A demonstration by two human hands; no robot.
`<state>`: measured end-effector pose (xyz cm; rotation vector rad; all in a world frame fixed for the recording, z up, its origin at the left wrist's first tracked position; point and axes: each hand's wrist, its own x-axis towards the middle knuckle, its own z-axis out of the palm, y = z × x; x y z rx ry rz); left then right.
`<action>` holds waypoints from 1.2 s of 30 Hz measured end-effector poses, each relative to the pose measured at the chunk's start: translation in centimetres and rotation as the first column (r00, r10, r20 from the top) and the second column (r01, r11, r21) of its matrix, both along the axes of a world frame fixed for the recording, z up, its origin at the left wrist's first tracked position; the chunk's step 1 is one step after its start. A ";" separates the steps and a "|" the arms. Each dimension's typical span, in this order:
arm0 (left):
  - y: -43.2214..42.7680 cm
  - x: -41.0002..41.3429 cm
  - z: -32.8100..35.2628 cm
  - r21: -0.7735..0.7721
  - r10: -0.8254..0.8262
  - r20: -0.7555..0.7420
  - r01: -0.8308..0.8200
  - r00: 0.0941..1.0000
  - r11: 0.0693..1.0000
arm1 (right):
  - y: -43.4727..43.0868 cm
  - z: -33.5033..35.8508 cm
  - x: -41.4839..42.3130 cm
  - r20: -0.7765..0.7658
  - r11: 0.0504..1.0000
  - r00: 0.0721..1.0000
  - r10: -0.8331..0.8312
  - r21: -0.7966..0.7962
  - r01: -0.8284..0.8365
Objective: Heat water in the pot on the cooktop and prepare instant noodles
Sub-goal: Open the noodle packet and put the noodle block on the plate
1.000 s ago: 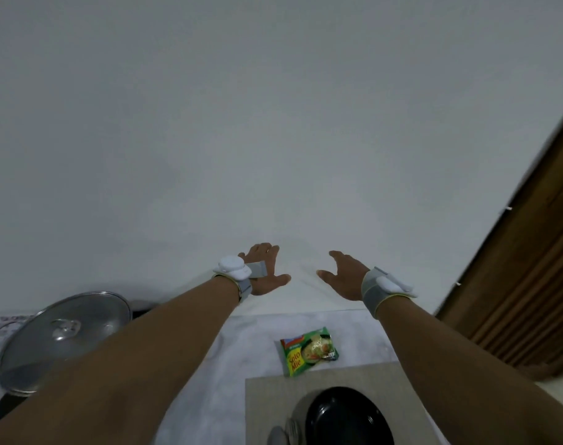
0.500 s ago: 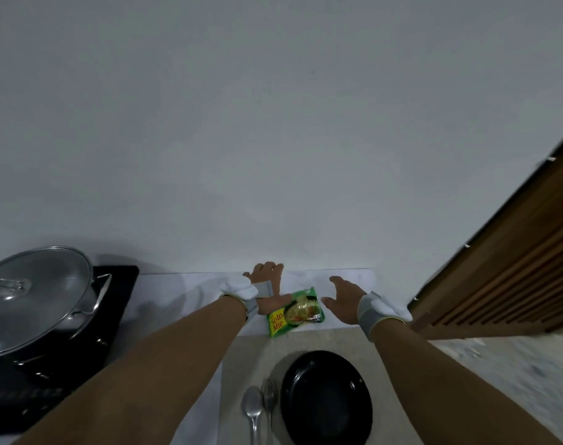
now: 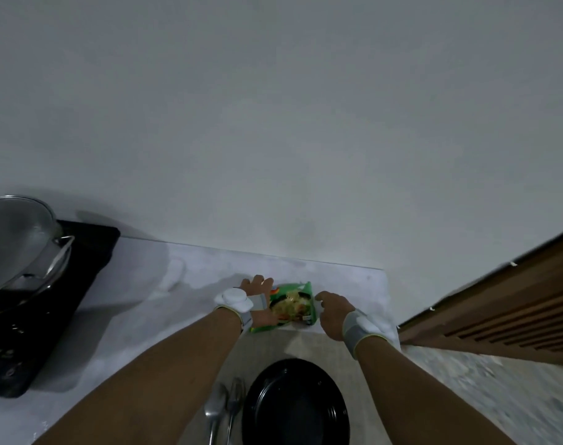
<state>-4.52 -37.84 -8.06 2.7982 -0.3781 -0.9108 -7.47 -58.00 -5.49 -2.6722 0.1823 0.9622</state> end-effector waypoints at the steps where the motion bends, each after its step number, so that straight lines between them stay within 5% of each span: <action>1: -0.1 0.0 -0.3 -0.006 0.006 -0.031 -0.006 1.000 1.000 | -0.1 -0.2 0.1 0.015 1.000 1.000 -0.006 0.008 0.006; 11: -1.2 0.2 -3.0 0.045 -0.025 0.029 0.024 0.999 0.999 | 0.0 -2.5 2.3 0.050 0.995 0.994 0.095 0.038 -0.097; 25: -1.0 -0.4 -1.9 -0.013 -0.019 0.156 0.021 0.988 1.000 | 1.6 -3.5 2.2 -0.004 0.907 0.970 -0.242 0.353 0.228; 36: 2.0 -1.5 4.3 -0.202 0.123 0.326 -0.058 0.937 0.978 | 4.3 4.5 2.4 0.118 0.820 0.917 -0.381 0.500 0.277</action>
